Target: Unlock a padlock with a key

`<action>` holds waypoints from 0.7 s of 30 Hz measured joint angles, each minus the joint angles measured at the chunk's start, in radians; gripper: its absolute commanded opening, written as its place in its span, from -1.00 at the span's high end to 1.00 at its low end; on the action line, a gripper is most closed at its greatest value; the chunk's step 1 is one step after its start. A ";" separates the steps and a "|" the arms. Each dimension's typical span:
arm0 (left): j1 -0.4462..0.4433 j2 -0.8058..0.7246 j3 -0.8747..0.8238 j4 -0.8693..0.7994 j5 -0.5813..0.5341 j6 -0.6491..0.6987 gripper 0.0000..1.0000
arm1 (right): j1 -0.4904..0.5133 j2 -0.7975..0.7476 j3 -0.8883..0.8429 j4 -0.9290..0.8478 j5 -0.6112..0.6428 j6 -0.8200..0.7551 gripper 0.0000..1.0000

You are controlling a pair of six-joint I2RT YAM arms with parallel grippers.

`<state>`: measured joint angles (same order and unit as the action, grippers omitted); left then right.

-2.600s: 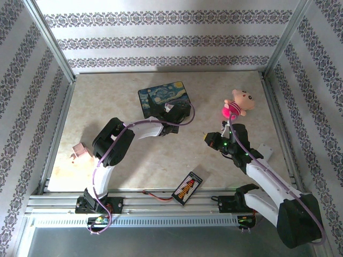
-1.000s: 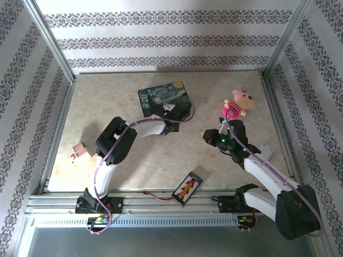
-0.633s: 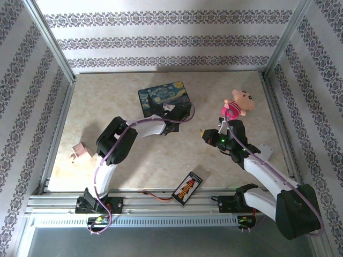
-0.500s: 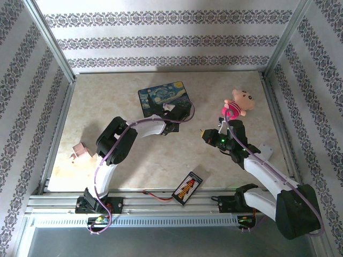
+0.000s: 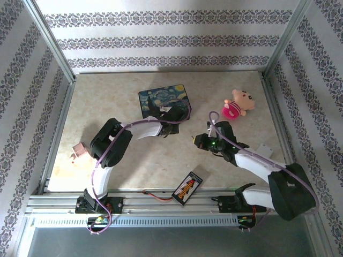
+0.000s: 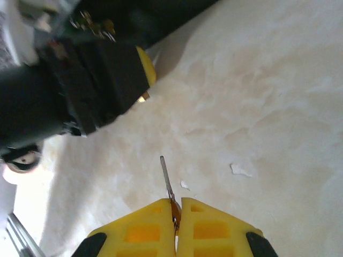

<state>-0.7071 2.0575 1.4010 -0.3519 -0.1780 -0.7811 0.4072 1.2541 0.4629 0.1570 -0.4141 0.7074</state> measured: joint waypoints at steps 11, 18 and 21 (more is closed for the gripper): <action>0.015 -0.039 -0.030 0.000 0.127 -0.203 0.69 | 0.095 0.207 0.021 0.198 0.036 -0.019 1.00; 0.032 -0.039 -0.029 0.017 0.193 -0.282 0.79 | 0.109 0.257 0.021 0.313 0.062 -0.019 1.00; 0.040 -0.039 -0.029 0.029 0.228 -0.307 0.79 | 0.114 0.259 0.020 0.352 0.085 -0.019 1.00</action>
<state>-0.6670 2.0186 1.3724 -0.3229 0.0498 -1.0878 0.5213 1.5135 0.4831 0.5091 -0.3286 0.6880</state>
